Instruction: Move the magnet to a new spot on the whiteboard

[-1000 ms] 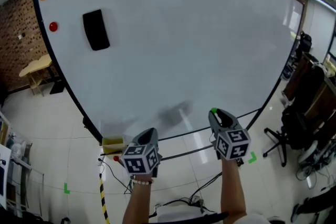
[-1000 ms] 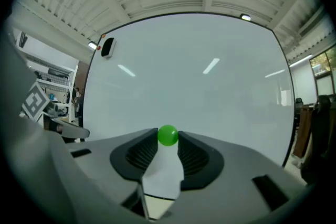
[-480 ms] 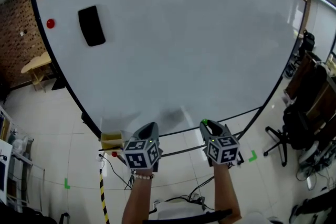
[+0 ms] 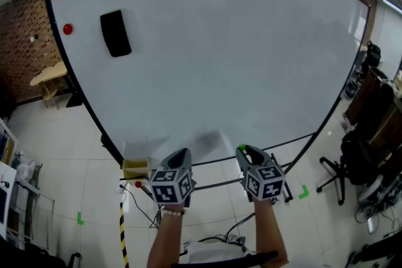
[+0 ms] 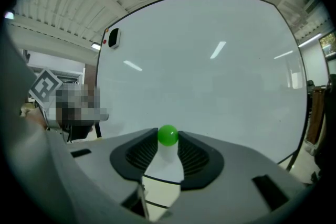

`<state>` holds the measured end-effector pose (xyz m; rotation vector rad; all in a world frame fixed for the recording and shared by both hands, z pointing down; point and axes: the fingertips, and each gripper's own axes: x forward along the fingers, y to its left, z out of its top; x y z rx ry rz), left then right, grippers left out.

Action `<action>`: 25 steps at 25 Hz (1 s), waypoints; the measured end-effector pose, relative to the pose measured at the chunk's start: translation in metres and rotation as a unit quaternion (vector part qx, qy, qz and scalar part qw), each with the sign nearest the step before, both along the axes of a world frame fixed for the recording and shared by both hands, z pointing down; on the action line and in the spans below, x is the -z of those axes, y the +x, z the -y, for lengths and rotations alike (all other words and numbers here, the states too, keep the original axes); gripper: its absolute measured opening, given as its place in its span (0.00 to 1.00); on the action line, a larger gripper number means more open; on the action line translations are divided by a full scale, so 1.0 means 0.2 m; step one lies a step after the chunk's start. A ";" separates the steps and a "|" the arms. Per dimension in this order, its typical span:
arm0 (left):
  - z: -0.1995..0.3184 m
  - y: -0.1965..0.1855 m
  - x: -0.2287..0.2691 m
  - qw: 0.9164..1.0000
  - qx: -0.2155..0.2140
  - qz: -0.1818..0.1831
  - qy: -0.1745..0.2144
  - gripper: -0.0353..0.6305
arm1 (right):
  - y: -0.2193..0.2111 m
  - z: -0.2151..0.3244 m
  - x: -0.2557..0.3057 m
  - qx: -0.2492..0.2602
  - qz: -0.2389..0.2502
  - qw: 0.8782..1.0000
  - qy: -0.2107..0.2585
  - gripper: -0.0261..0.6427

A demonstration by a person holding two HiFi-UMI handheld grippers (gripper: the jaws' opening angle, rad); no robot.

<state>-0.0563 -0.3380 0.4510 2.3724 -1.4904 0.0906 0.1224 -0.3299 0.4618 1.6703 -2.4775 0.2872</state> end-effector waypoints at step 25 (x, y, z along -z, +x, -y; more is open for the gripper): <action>-0.05 0.06 -0.02 0.999 -0.005 0.029 -0.013 0.05 | 0.01 0.03 0.21 0.013 -0.011 0.999 0.042 0.23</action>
